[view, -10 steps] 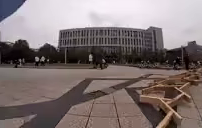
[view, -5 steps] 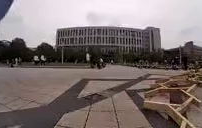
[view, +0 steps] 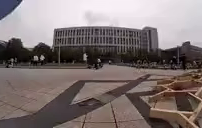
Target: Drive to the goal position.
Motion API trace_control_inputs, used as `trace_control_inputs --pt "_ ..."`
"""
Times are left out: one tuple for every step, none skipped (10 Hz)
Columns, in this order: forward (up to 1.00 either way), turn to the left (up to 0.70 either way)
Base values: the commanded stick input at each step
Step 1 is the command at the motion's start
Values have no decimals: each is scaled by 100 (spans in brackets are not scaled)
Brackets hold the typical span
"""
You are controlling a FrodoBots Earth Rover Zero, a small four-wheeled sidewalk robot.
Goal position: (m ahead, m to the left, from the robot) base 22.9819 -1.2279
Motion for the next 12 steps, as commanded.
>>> trace_control_inputs --pt "59 1" --pt "60 1" --pt "60 1" --pt "60 1" --pt "60 1" --pt "60 1" --pt "60 1" --pt "60 1" --pt "60 1" --pt "60 1" --pt "60 1" --pt "60 1"
